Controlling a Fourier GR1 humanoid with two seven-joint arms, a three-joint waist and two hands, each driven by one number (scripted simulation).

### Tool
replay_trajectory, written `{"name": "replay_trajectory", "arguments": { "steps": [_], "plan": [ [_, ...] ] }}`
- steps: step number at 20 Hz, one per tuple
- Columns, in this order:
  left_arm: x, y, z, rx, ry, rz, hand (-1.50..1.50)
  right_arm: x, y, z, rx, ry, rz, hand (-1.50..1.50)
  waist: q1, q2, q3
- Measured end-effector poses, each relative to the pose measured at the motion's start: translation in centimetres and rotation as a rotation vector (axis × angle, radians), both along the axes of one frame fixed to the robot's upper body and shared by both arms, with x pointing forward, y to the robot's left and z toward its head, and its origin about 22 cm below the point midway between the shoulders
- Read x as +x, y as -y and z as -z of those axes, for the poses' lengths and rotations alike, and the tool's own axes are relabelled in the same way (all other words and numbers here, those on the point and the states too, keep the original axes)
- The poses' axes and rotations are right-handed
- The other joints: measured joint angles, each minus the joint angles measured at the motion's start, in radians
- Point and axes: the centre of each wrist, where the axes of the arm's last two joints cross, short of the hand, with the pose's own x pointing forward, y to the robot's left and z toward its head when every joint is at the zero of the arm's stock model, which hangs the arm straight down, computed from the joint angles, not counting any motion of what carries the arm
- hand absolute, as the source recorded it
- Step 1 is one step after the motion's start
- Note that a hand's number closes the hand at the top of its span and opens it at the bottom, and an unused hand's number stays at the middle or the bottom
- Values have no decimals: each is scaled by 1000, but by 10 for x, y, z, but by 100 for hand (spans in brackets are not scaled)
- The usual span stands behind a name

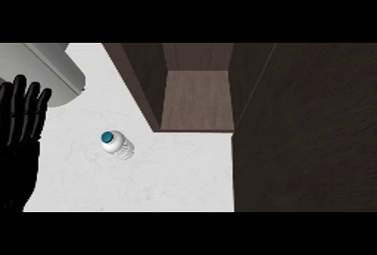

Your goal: Pick up the bottled water, place it into the cabinet and close the cabinet

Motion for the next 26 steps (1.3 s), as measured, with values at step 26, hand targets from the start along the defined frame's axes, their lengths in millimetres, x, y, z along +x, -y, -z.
{"name": "replay_trajectory", "arguments": {
  "steps": [26],
  "plan": [
    [34, -139, -8, -137, -321, 781, -150, -78, -43, -37, 35, -128, -293, -150, -13, 29, -6]
  ]
}}
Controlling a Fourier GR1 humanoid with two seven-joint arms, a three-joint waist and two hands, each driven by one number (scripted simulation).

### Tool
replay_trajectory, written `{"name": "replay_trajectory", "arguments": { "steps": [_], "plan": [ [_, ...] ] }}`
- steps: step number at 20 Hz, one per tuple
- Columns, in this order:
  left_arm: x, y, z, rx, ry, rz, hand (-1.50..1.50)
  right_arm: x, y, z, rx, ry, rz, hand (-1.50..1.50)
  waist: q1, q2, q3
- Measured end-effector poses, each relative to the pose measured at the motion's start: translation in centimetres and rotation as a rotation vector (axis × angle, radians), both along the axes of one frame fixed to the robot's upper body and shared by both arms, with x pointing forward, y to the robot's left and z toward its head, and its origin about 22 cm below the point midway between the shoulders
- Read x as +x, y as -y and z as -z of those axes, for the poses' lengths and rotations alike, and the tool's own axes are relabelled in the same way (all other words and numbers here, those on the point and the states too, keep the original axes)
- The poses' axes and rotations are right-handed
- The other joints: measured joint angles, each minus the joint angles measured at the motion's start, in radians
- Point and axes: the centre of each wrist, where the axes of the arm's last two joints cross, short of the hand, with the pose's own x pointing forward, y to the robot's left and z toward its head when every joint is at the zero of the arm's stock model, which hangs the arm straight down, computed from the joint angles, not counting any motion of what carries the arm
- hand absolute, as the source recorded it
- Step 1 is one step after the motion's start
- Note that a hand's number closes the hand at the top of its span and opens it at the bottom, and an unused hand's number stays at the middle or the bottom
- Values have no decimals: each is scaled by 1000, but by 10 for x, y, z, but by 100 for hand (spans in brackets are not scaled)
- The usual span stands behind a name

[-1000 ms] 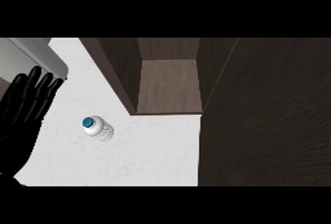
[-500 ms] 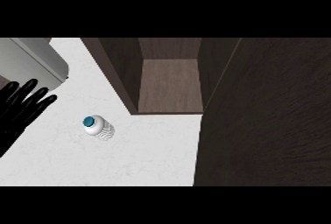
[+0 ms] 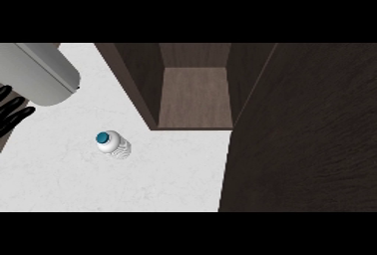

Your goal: Pick up the bottled water, place it into the cabinet and close the cabinet

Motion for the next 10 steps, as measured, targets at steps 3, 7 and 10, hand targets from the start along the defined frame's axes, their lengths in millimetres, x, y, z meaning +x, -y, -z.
{"name": "replay_trajectory", "arguments": {
  "steps": [3, 7, 10],
  "plan": [
    [-2, -4, -2, 29, -14, 0, -150, 0, -4, -4, 11, -10, -8, -150, 1, 0, 0],
    [5, -2, 6, 71, -6, 0, -150, -3, -12, -4, 34, -30, -33, -150, -1, 0, 0],
    [7, -1, 21, 108, -15, 1, -150, -2, -15, -7, 33, -33, -42, -150, -3, 1, 0]
  ]
}}
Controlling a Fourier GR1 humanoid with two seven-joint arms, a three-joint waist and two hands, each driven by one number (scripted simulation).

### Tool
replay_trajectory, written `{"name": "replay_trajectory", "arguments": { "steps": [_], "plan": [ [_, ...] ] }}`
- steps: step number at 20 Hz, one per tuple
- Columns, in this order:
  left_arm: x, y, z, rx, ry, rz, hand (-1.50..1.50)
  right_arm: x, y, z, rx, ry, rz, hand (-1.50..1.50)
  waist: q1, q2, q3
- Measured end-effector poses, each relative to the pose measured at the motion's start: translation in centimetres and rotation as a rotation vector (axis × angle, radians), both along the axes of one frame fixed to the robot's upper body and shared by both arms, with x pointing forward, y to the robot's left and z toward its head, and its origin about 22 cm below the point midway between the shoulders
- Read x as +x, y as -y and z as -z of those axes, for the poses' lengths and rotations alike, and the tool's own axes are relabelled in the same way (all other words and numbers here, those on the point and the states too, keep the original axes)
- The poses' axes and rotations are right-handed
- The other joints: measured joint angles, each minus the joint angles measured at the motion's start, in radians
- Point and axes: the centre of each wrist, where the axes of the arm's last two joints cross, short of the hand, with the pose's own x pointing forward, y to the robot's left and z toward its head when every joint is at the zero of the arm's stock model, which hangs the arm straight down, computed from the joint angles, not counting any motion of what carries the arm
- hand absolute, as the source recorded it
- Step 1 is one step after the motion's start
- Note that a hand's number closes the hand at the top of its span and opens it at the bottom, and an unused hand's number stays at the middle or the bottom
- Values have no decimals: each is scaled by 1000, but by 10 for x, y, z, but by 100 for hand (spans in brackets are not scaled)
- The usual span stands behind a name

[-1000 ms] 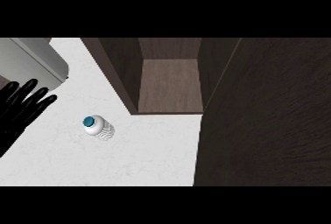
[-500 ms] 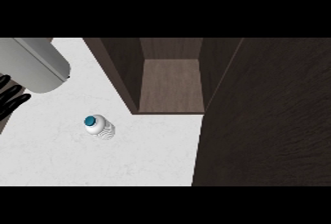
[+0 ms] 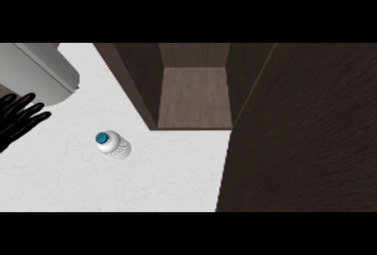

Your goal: Pick up the bottled water, place it into the cabinet and close the cabinet

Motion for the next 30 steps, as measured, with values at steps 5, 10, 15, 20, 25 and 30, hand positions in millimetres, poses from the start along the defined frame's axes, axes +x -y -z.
{"name": "replay_trajectory", "arguments": {
  "steps": [5, 10, 15, 20, 25, 30],
  "plan": [
    [13, 7, 16, 27, -16, -10, -150, -1, -6, -2, 13, -13, -12, -150, -1, 0, 0],
    [27, 6, 38, 46, -44, -43, -150, 0, -4, -3, -4, -11, -1, -150, -5, 1, 0],
    [37, 16, 65, 87, -83, -56, -150, -1, -10, -5, 12, -12, -16, -150, -7, 1, -1],
    [50, 18, 89, 126, -122, -68, -150, -1, -9, -6, -2, -9, -15, -150, -14, 3, -1],
    [52, 21, 125, 163, -181, -96, -150, -3, -12, -4, 3, -10, -22, -150, -19, 5, -2],
    [53, 23, 153, 200, -226, -126, -150, -5, -11, -4, 0, -10, -19, -150, -26, 7, -3]
  ]
}}
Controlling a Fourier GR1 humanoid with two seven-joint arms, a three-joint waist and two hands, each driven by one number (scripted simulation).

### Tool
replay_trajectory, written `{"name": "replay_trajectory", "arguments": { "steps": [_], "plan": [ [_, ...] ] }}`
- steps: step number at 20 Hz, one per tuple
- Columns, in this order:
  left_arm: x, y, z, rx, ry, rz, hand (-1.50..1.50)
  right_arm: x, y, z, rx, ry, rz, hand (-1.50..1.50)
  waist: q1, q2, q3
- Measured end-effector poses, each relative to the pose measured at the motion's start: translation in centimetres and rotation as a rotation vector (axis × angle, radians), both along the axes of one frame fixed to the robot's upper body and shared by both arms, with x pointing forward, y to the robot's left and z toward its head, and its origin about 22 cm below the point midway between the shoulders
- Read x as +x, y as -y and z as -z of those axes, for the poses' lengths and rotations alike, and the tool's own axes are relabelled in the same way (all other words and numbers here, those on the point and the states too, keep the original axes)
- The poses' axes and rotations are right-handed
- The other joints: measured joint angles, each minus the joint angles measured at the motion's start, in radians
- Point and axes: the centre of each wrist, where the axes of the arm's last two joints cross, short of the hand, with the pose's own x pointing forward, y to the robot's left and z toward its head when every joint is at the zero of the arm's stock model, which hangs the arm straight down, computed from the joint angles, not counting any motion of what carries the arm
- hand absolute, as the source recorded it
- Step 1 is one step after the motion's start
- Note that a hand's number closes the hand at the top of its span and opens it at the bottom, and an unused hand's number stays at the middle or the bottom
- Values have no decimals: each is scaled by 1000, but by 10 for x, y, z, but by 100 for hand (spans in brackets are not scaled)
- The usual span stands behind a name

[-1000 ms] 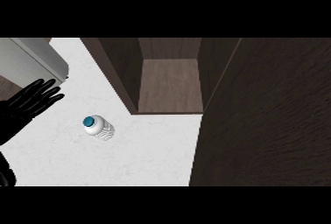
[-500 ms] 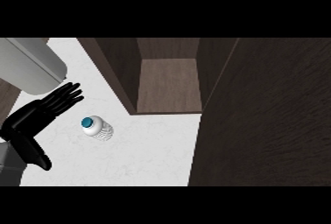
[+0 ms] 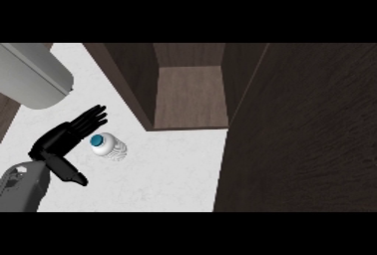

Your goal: Pick up the bottled water, place it into the cabinet and close the cabinet

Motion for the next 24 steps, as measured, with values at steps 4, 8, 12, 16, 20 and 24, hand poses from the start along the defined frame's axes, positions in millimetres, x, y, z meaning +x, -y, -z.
{"name": "replay_trajectory", "arguments": {
  "steps": [4, 8, 12, 16, 20, 24],
  "plan": [
    [4, 4, 14, 26, -5, -13, -150, 1, -3, -4, 5, 1, -4, -150, 1, 0, 0],
    [3, 9, 29, 30, -15, -38, -150, 1, -4, -4, 5, 8, -11, -150, -8, 2, -1],
    [3, 11, 39, 34, -13, -55, -150, 3, -4, -2, 2, 14, -4, -150, -10, 3, -1],
    [-2, 17, 51, 25, 4, -76, -150, 2, -2, -3, -8, 17, 5, -150, -13, 4, -2],
    [-2, 30, 61, 11, 20, -93, -150, 2, -1, -1, -10, 13, 12, -150, -16, 4, -2],
    [-2, 37, 66, -14, 29, -113, -150, 2, 0, -1, -25, 15, 9, -150, -16, 5, -2]
  ]
}}
